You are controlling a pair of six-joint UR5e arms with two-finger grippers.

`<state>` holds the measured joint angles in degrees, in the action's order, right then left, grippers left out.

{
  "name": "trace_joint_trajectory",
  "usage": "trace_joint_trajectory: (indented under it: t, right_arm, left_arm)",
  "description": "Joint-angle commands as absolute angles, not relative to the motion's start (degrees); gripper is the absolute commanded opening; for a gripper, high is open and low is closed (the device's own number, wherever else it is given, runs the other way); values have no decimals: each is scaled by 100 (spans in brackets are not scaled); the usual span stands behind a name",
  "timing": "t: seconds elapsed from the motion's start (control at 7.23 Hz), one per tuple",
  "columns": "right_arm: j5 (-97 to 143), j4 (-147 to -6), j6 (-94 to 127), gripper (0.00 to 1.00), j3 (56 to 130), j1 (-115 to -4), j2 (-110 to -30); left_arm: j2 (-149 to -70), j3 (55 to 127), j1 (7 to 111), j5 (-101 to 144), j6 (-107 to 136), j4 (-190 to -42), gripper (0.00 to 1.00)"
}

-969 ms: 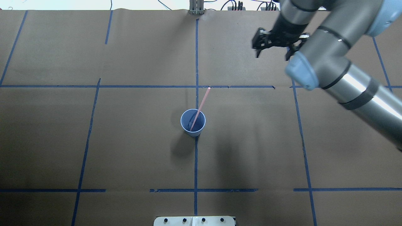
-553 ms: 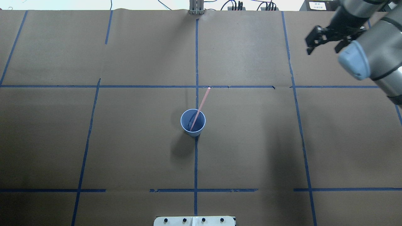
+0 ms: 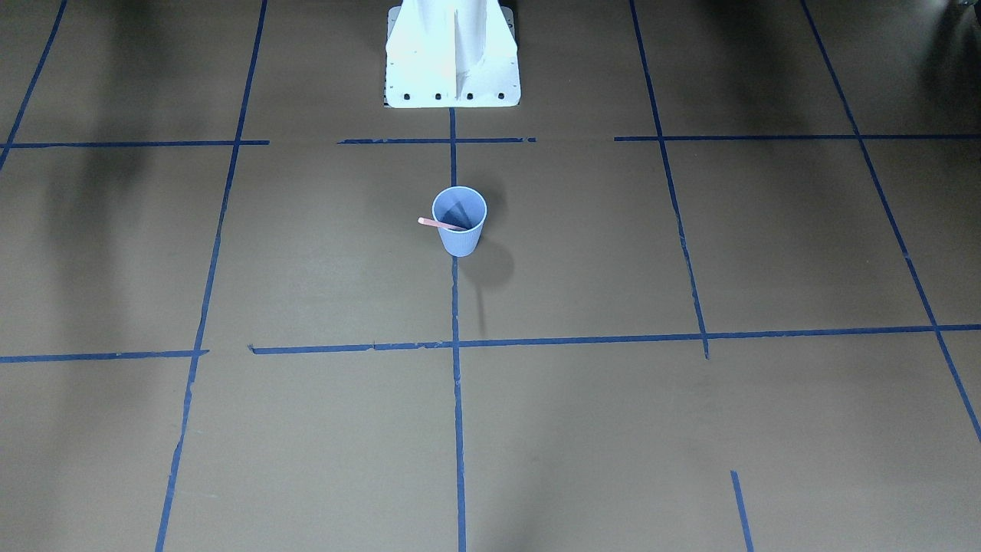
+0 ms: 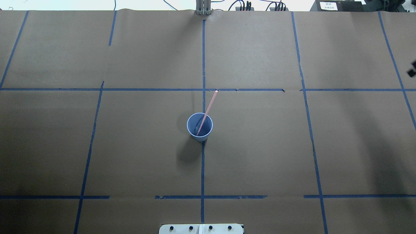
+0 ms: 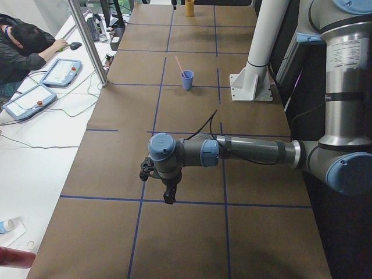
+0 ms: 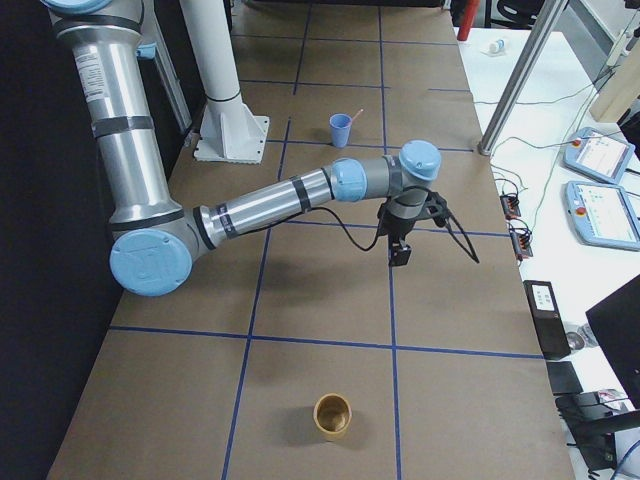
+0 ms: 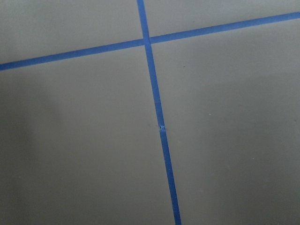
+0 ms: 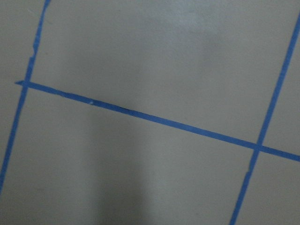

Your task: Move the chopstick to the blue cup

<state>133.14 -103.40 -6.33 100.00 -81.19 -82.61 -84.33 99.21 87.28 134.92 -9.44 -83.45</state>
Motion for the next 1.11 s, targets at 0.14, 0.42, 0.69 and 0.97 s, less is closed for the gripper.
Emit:
trace_joint_trajectory:
  t: [0.14,0.42,0.69,0.97]
  right_arm:
    - [13272,-10074,-1433,100,10002,-8806,-9673]
    - [13245,-9800,-1301,100,9906,-8807,-9791]
    - [13280,-9791,-1274,100,9923,-8807,-9782]
    - [13280,-9791,-1266,100,9923,-8807,-9782]
  left_arm:
    - [-8429,9949,8728,13491,-949,-8332,100]
    - [-8420,9984,8728,13491,-993,-8332,100]
    - [-8429,9958,8728,13491,-993,-8341,100]
    - [-8420,9958,8728,13491,-993,-8332,100]
